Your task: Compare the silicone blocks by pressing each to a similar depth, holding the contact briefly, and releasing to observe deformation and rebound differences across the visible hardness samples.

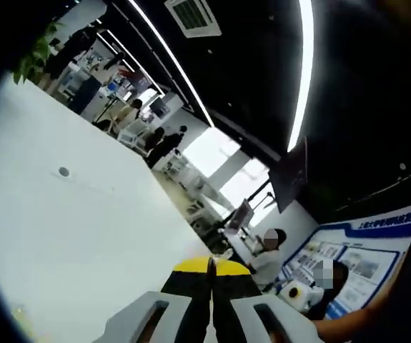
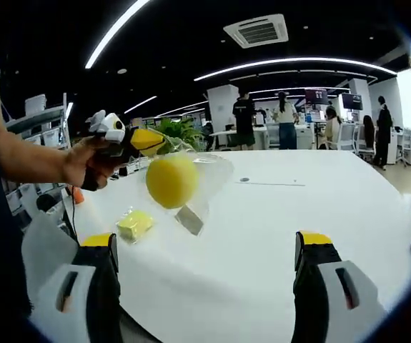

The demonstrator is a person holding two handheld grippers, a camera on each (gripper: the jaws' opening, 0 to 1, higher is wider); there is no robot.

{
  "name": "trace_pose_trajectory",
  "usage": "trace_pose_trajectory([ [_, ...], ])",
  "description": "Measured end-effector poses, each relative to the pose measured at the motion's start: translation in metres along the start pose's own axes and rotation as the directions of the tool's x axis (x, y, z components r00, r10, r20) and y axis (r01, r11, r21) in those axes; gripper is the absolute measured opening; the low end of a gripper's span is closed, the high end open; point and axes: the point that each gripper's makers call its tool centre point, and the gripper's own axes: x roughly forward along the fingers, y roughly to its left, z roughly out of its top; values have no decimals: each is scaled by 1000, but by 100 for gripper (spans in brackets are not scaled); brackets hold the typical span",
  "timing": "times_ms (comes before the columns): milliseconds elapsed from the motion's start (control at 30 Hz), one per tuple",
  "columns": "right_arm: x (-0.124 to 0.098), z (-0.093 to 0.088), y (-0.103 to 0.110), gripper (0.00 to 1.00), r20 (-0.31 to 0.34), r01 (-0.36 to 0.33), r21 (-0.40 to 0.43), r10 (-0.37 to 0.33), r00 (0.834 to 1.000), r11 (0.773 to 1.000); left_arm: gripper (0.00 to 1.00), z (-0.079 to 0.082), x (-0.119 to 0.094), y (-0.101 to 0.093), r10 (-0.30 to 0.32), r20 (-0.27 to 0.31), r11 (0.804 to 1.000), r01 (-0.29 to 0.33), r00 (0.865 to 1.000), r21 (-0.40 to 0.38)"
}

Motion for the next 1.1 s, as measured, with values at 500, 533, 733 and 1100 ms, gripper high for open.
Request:
trace_pose_trajectory([
  [500,4,-14,-2,96,-33,-2,31,3,999,1000,0,-35,-5,41,41,-39,990,-46,998,-130],
  [533,5,-14,-2,96,-31,-3,30,4,1000,1000,0,-37,-5,42,42,-41,990,-47,998,-131],
  [733,5,-18,0,96,-46,-10,33,12,999,999,0,-50,-4,61,75,-70,987,-84,995,-137],
  [1100,8,-24,-1,96,-63,-11,56,15,998,998,0,-58,-12,119,266,-59,961,-270,962,-67],
])
